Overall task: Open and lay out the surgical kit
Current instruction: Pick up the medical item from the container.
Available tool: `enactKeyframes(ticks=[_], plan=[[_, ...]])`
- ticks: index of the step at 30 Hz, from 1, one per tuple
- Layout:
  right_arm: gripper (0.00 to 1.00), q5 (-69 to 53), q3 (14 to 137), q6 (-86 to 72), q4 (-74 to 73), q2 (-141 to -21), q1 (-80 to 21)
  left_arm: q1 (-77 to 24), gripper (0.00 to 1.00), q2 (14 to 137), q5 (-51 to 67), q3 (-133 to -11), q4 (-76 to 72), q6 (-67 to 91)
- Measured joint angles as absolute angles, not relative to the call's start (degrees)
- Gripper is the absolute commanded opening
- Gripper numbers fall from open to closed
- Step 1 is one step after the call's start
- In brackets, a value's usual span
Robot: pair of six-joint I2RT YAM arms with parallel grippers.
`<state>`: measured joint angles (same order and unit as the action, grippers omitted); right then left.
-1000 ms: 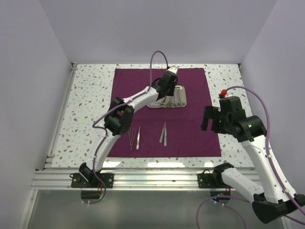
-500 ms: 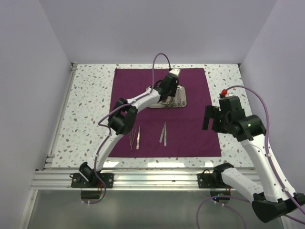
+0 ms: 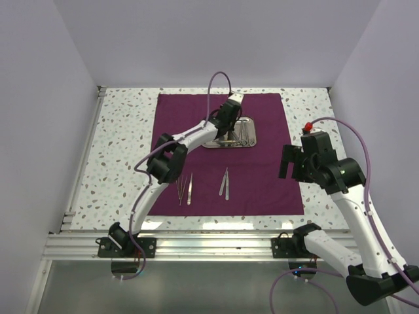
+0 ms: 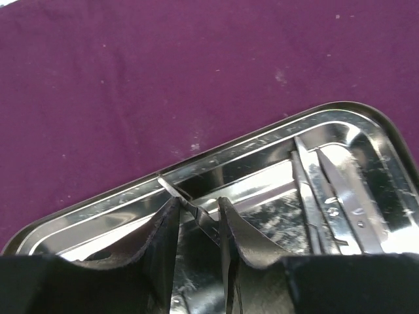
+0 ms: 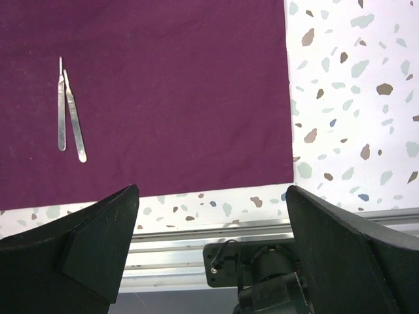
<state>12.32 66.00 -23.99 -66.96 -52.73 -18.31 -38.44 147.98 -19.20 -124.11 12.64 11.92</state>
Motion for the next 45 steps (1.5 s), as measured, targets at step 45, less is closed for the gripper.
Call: enactKeyframes(ticks=[45], plan=[[0.99,10.94,65.78,-20.93,-65.23,-54.46,-18.31,-35.46,0.00,148.75,-12.58,-129.49,22.44,18.44]])
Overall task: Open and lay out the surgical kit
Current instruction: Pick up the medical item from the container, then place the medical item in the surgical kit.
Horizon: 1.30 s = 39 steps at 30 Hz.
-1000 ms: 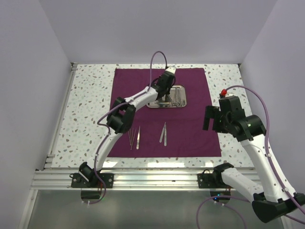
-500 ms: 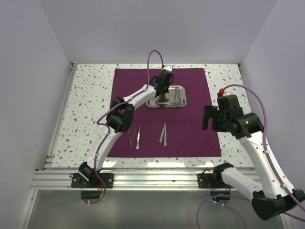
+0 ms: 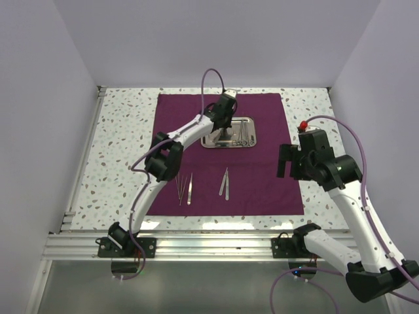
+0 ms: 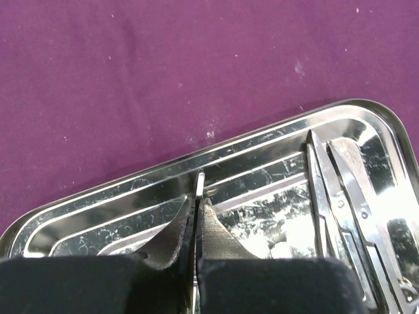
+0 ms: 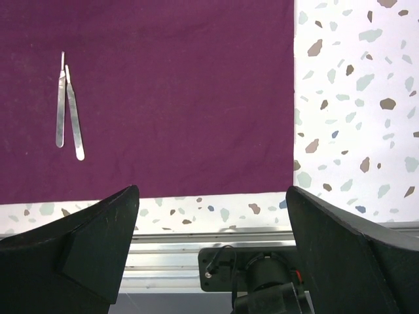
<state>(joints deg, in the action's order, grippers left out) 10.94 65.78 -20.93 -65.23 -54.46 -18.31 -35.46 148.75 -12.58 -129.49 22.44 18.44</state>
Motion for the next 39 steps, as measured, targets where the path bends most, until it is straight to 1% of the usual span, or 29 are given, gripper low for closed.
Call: enactKeyframes(ticks=[6,16,19,22,26,31,39], plan=[[0.98,10.85,65.41,-20.95,-65.08,-52.86,-18.31,-35.42,0.00,146.39,-12.19,-129.47,24.14,18.41],[0.98,10.15,65.23,-20.99,-64.84,-50.39,-18.31,-35.42,0.00,136.97,-13.89,-128.70,25.02,20.14],[0.98,9.52,65.23,-21.02,-64.73,-49.60,-18.31,-35.97,0.00,130.41,-16.19,-119.77,25.10,23.22],[0.98,9.43,65.23,-21.19,-64.77,-49.04,-18.31,-37.87,0.00,120.90,-19.29,-105.54,23.92,26.85],[0.98,9.23,65.93,-21.41,-65.17,-49.12,-18.31,-44.34,0.00,112.25,-22.72,-93.32,23.31,31.22],[0.99,8.71,68.18,-21.43,-65.71,-49.25,-18.31,-51.92,0.00,106.80,-24.08,-83.11,21.96,36.75],[0.98,7.51,68.49,-21.89,-67.13,-48.95,-18.31,-51.29,0.00,105.38,-26.44,-72.53,21.80,46.06]])
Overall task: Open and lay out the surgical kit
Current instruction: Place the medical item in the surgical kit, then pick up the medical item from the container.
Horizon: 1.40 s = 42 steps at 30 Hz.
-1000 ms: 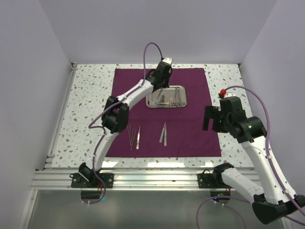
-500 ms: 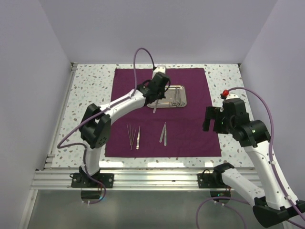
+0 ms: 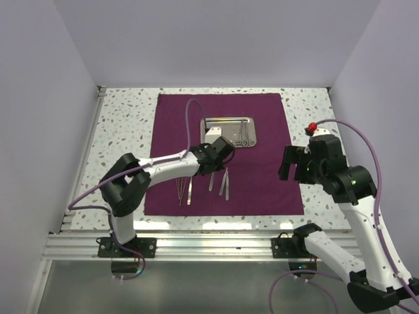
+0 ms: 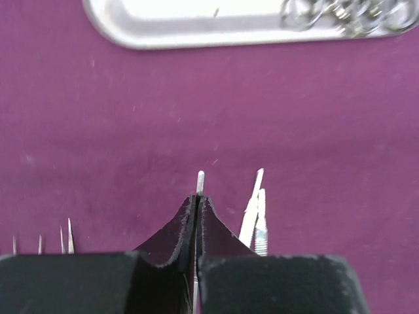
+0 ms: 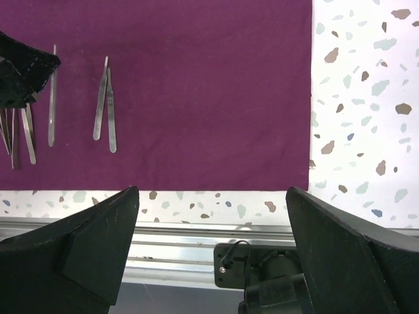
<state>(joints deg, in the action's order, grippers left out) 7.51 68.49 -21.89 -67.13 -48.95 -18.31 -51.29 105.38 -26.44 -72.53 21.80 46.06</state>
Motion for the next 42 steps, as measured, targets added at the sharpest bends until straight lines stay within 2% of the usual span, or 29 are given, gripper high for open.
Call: enactKeyframes(ticks=[6,8,9,10,11,13,18,22,26,32,36,42], plan=[[0.98,7.49,67.13,-22.72,-69.28,-46.19,-18.31,-51.40,0.00,105.45,-26.41,-70.63,21.37,49.98],[0.98,7.51,67.11,-23.03,-69.76,-45.67,-18.31,-51.40,0.14,105.73,-26.13,-71.24,21.23,50.46],[0.98,7.53,67.11,-23.14,-69.89,-45.60,-18.31,-51.40,0.26,106.10,-25.91,-71.85,21.26,50.50],[0.98,7.53,67.11,-23.31,-69.95,-45.63,-18.31,-51.40,0.47,106.59,-25.69,-72.64,21.21,50.54],[0.98,7.53,67.09,-23.44,-69.93,-45.74,-18.31,-51.40,0.56,107.13,-25.52,-73.65,21.47,50.54],[0.98,7.55,66.96,-23.79,-69.87,-45.76,-18.31,-51.40,0.65,108.16,-25.19,-75.64,21.61,50.70],[0.98,7.97,66.83,-24.88,-69.65,-46.33,-18.31,-50.61,0.66,108.81,-23.68,-80.03,22.09,48.51],[0.99,8.16,66.83,-25.71,-69.23,-47.31,-18.31,-48.10,0.62,110.72,-21.63,-86.96,22.02,43.35],[0.98,9.08,67.07,-26.04,-69.04,-48.56,-18.31,-44.51,0.60,118.39,-18.76,-99.57,21.08,37.80],[0.98,11.14,69.65,-26.06,-69.01,-51.09,-18.31,-41.41,0.59,136.75,-15.31,-117.78,20.14,33.04],[0.99,12.60,71.18,-25.71,-69.60,-52.49,-18.31,-41.15,0.58,146.17,-14.48,-125.58,20.78,30.65],[0.98,14.13,71.75,-24.36,-70.35,-53.52,-18.31,-41.85,0.54,148.64,-15.84,-129.84,19.77,25.91]])
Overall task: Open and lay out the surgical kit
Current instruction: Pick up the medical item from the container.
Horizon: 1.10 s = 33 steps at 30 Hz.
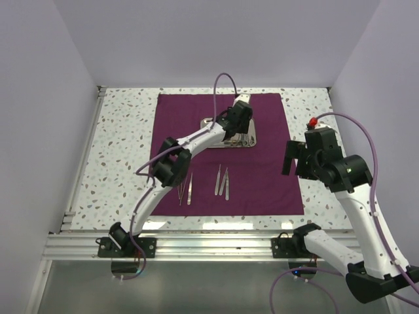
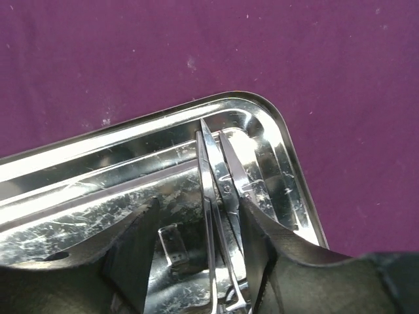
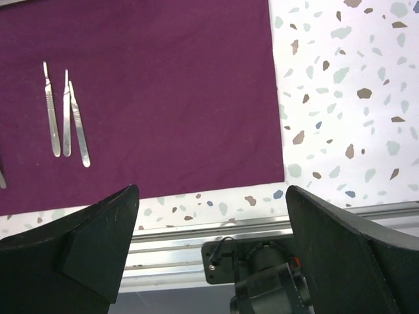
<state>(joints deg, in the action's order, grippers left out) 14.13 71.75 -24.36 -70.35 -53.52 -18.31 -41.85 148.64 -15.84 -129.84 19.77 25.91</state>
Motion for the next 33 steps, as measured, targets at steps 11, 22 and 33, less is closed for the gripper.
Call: enactKeyframes(ticks=[11,22,33], plan=[[0.98,14.09,72.12,-21.02,-69.97,-55.70,-18.31,-45.04,0.40,150.91,-21.69,-133.27,24.82,16.16],[0.98,12.27,70.76,-20.40,-67.81,-53.91,-18.31,-40.27,0.33,141.40,-17.91,-119.02,26.50,17.17],[0.98,10.98,70.57,-20.56,-66.74,-52.07,-18.26,-35.46,0.42,141.23,-8.95,-119.81,28.77,21.17]])
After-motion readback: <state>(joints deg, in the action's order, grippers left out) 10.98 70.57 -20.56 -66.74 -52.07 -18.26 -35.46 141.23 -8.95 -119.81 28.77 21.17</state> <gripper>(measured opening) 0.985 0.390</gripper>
